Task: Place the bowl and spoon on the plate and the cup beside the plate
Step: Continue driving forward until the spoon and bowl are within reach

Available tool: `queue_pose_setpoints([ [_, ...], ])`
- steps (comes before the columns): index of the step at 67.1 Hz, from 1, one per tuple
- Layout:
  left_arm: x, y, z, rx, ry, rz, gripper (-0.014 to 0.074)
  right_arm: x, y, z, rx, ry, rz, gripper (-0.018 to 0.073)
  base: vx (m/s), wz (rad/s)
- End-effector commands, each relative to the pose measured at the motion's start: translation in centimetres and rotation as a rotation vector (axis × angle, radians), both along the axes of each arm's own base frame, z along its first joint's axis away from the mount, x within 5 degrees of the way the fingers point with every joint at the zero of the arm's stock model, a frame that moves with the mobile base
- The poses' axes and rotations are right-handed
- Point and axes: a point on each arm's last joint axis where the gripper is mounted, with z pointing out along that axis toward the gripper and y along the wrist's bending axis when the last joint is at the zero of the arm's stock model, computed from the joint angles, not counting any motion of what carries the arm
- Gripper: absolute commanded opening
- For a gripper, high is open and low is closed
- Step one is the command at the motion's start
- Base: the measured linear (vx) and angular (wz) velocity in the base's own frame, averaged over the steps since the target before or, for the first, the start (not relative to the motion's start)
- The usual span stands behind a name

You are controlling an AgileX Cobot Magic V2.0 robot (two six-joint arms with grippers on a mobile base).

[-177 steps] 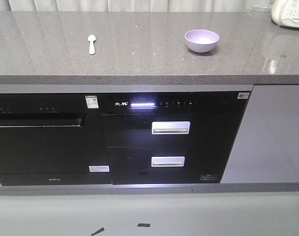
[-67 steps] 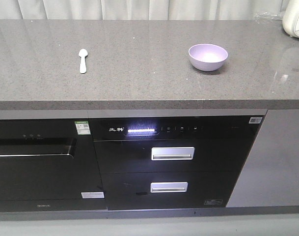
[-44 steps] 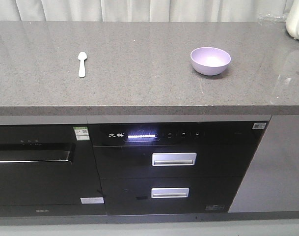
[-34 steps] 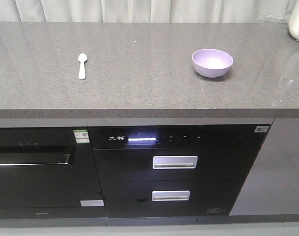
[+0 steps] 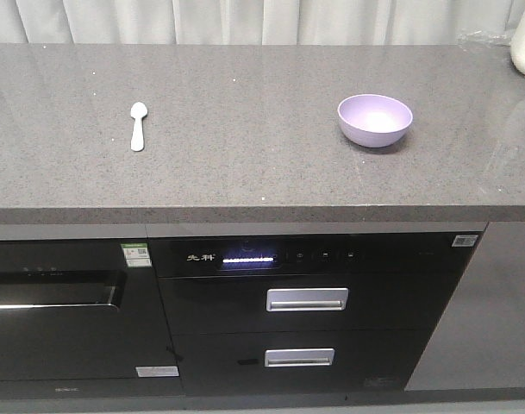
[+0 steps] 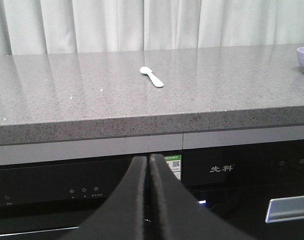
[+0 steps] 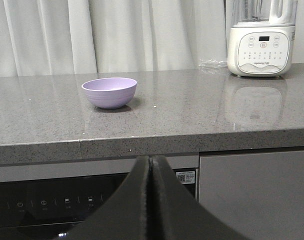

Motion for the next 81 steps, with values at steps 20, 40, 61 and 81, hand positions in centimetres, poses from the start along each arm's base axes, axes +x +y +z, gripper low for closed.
queue_pose_setpoints([
  [20, -0.10, -0.09, 1.01, -0.010, -0.095, -0.009, -0.0006, -0.08, 0.04, 0.60, -0.014, -0.081, 0.001, -0.0003, 0.06, -0.02],
  [40, -0.10, -0.09, 1.01, -0.010, -0.095, -0.009, -0.0006, -0.08, 0.04, 0.60, -0.014, -0.081, 0.001, -0.0003, 0.05, -0.01],
  [61, -0.10, -0.09, 1.01, -0.010, -0.095, -0.009, -0.0006, -0.08, 0.04, 0.60, -0.014, -0.081, 0.001, -0.0003, 0.06, -0.01],
  [81, -0.10, -0.09, 1.01, -0.010, -0.095, -0.009, -0.0006, -0.08, 0.04, 0.60, -0.014, -0.081, 0.001, -0.0003, 0.07, -0.02],
])
